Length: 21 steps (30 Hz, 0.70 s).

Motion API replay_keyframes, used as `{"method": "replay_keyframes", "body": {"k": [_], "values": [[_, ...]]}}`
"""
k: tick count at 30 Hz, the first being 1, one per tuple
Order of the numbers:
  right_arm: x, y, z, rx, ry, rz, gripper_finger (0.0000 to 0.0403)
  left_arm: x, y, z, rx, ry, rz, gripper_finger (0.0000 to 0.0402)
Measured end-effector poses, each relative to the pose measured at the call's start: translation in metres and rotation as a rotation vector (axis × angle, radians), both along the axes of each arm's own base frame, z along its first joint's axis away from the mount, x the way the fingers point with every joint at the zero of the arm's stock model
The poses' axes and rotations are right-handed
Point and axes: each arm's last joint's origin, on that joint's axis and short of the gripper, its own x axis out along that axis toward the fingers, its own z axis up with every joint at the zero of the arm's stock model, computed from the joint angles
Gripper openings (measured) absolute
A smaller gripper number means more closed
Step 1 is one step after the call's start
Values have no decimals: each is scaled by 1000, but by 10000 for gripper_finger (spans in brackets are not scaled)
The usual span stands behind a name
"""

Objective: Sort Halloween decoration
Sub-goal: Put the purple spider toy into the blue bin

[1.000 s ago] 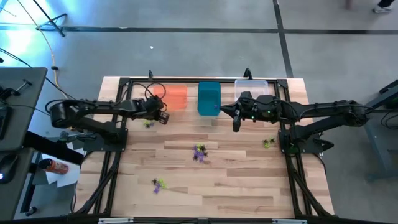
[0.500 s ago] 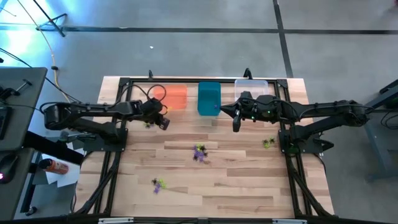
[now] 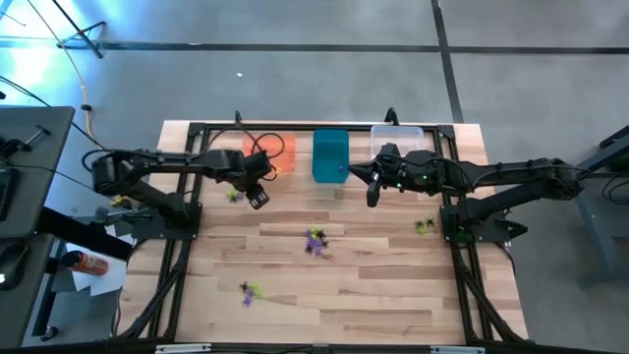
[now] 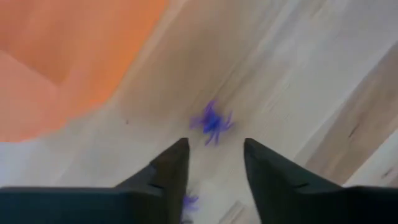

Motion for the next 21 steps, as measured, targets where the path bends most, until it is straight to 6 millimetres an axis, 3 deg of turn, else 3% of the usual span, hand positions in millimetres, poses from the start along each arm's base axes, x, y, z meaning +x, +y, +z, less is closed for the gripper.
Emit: {"method": "replay_keyframes", "body": {"k": [3,7,12,21], "values": [[0,0,0,1,0,1,0,7,6,-8,-35,97,-17,180],[0,0,0,11,-3,-2,0,25,14,-7,-41,99,-52,202],[0,0,0,26,-8,-5,0,43,19,0,-70,53,-147,204],[0,0,0,70,-22,-15,0,47,21,-26,-117,190,-152,200]]}}
